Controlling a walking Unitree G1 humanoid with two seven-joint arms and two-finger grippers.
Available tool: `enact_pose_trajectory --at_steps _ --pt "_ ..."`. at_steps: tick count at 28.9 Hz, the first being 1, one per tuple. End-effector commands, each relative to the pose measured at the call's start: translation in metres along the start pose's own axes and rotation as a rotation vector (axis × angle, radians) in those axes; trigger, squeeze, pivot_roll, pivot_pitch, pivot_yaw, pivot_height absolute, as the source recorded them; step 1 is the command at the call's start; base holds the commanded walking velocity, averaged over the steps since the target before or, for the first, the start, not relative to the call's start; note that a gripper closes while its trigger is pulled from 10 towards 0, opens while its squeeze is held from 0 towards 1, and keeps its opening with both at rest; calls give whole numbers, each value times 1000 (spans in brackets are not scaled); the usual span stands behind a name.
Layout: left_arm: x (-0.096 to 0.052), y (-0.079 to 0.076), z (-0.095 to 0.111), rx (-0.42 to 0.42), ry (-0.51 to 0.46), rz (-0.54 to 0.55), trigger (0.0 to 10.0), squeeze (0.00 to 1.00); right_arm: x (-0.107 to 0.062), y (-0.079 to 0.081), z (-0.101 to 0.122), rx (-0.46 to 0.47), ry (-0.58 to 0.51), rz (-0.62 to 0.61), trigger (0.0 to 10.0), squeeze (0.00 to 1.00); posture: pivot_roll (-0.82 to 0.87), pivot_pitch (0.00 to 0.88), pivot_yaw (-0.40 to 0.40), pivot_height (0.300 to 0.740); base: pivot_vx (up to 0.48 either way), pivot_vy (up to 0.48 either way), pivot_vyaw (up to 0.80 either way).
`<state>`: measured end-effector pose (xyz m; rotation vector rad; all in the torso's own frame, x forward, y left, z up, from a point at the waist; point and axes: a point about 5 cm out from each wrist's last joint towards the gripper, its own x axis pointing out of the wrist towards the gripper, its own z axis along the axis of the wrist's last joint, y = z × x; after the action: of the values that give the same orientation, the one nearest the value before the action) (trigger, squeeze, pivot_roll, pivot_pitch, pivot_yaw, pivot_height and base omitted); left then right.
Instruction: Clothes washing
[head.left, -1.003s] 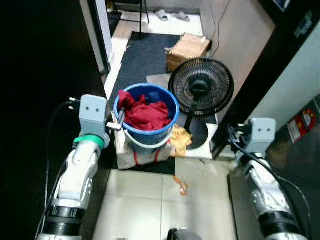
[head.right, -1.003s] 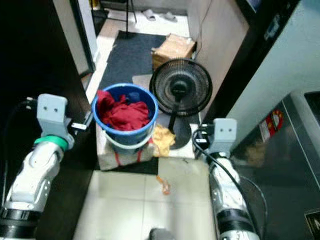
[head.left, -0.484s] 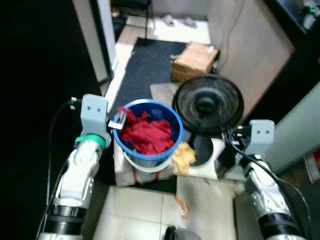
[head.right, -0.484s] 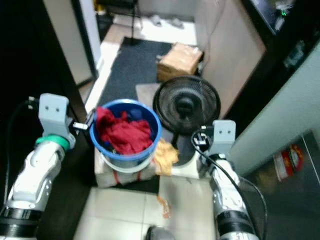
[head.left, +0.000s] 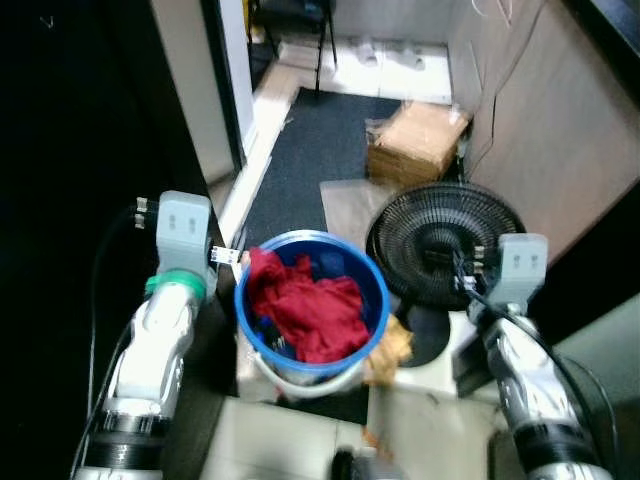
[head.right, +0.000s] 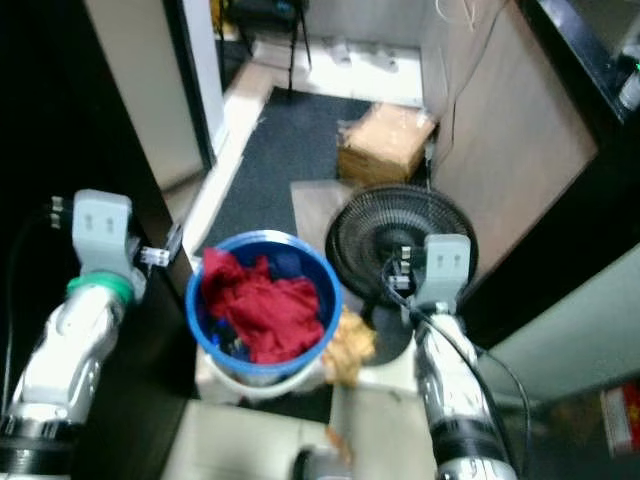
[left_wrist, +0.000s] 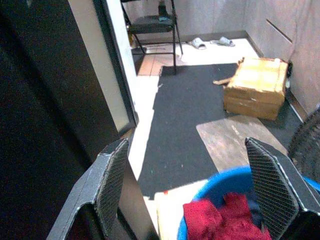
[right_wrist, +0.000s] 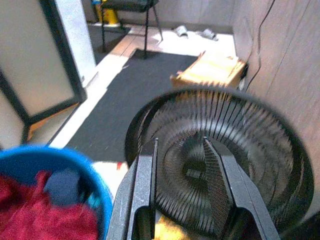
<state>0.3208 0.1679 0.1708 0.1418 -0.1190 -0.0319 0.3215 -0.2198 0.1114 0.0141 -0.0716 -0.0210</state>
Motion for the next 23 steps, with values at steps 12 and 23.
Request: enact_pose_trajectory --at_steps 12,23 --pt "-4 4 -11 9 47 3 10000 0 -2 2 -3 12 3 6 10000 0 -26 92 16 740 62 0 0" --pt "-2 3 -10 6 42 8 10000 0 2 4 3 0 -13 8 10000 0 -24 92 15 740 0 0 0"
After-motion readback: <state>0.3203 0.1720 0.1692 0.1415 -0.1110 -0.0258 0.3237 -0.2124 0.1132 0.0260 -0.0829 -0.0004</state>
